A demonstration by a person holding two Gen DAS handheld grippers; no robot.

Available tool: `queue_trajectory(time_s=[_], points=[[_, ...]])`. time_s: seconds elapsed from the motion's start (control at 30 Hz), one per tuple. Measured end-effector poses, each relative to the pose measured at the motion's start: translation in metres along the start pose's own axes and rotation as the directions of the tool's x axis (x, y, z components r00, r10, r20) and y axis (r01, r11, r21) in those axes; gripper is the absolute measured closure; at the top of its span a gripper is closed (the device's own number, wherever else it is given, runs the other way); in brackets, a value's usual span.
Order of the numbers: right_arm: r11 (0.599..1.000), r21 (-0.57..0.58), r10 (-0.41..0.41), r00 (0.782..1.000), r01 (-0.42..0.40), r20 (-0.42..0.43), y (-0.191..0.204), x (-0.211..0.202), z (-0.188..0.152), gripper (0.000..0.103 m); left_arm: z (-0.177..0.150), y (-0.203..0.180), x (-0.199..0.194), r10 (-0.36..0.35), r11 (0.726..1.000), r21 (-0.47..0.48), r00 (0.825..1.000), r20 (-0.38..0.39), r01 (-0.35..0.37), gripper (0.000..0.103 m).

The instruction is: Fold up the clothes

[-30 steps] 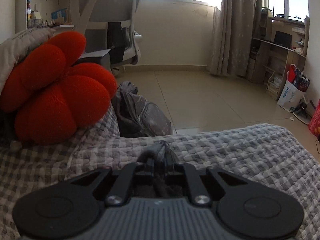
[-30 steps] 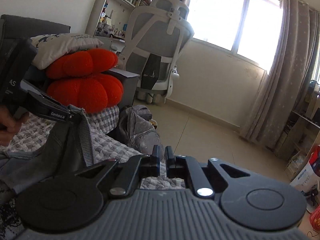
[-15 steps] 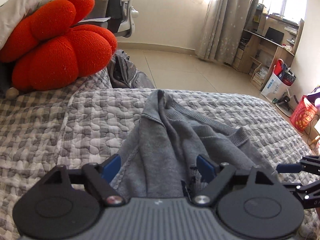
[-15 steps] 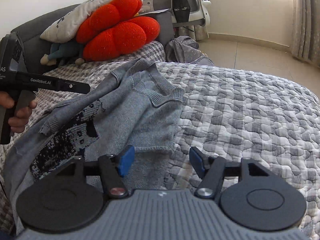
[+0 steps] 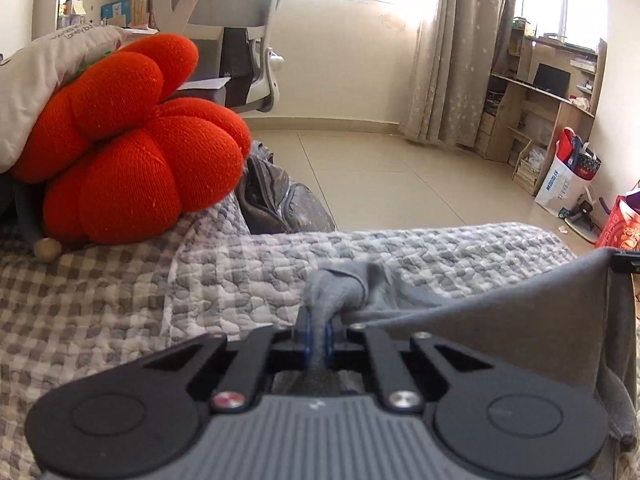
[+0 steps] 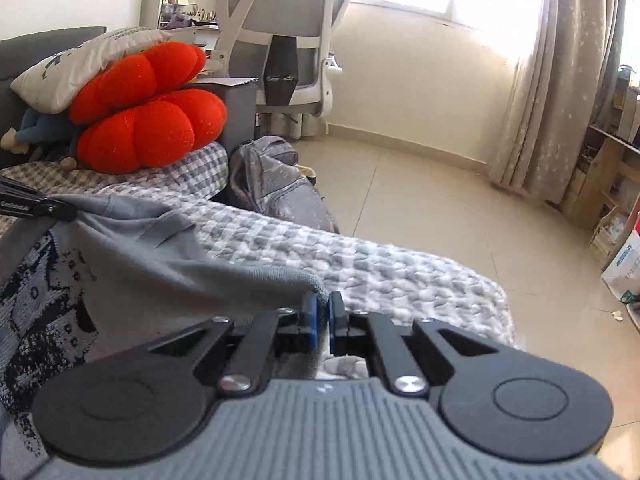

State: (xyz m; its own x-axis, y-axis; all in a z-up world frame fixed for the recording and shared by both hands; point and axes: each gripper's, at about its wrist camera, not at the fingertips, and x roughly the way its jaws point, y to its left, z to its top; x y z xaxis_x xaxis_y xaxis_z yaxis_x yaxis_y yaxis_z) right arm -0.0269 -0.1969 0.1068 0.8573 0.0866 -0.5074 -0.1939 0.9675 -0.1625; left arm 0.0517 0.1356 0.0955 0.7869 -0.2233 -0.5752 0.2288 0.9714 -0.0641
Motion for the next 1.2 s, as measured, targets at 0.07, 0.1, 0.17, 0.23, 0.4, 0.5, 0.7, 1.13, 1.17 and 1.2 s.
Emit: queue_trajectory(time_s=[0.07, 0.1, 0.17, 0.23, 0.4, 0.5, 0.7, 1.13, 1.17, 1.2], points=[[0.997, -0.026, -0.072, 0.997, 0.073, 0.023, -0.019, -0.002, 0.015, 0.098, 0.019, 0.01, -0.01, -0.002, 1.0, -0.006, 0.999, 0.034, 0.003, 0.097], [0.994, -0.034, -0.104, 0.994, 0.105, 0.033, -0.027, -0.002, 0.023, 0.098, 0.023, 0.012, -0.011, -0.002, 1.0, 0.001, 0.999, 0.04, 0.002, 0.097], [0.987, -0.055, -0.148, 0.988, 0.151, 0.05, -0.04, 0.0, 0.034, 0.098, 0.03, 0.014, -0.011, 0.004, 1.0, 0.02, 0.999, 0.046, -0.005, 0.097], [0.977, -0.087, -0.189, 0.98, 0.193, 0.06, -0.047, 0.007, 0.042, 0.098, 0.023, 0.005, 0.004, 0.045, 0.996, 0.077, 0.999, -0.002, -0.045, 0.097], [0.916, -0.25, -0.312, 0.949, 0.315, 0.052, -0.038, 0.046, 0.035, 0.098, 0.018, 0.01, 0.026, 0.081, 0.996, 0.038, 0.997, -0.001, -0.081, 0.097], [0.896, -0.281, -0.333, 0.939, 0.343, 0.083, -0.036, 0.052, 0.039, 0.098, 0.035, 0.015, 0.027, 0.124, 0.991, 0.034, 0.991, 0.043, -0.126, 0.097], [0.848, -0.335, -0.397, 0.911, 0.412, 0.115, -0.026, 0.083, 0.059, 0.098, 0.062, 0.019, 0.047, 0.218, 0.969, 0.103, 0.974, 0.067, -0.225, 0.097], [0.893, -0.299, -0.365, 0.93, 0.336, -0.045, -0.008, 0.17, 0.007, 0.094, 0.011, 0.027, 0.124, 0.364, 0.904, 0.253, 0.931, -0.036, -0.344, 0.072], [0.9, -0.282, -0.36, 0.932, 0.333, -0.049, -0.01, 0.169, 0.005, 0.087, 0.014, 0.033, 0.12, 0.369, 0.907, 0.231, 0.929, -0.033, -0.352, 0.068], [0.906, -0.265, -0.355, 0.933, 0.329, -0.054, -0.013, 0.168, 0.003, 0.083, 0.017, 0.038, 0.115, 0.378, 0.908, 0.207, 0.925, -0.033, -0.364, 0.062]])
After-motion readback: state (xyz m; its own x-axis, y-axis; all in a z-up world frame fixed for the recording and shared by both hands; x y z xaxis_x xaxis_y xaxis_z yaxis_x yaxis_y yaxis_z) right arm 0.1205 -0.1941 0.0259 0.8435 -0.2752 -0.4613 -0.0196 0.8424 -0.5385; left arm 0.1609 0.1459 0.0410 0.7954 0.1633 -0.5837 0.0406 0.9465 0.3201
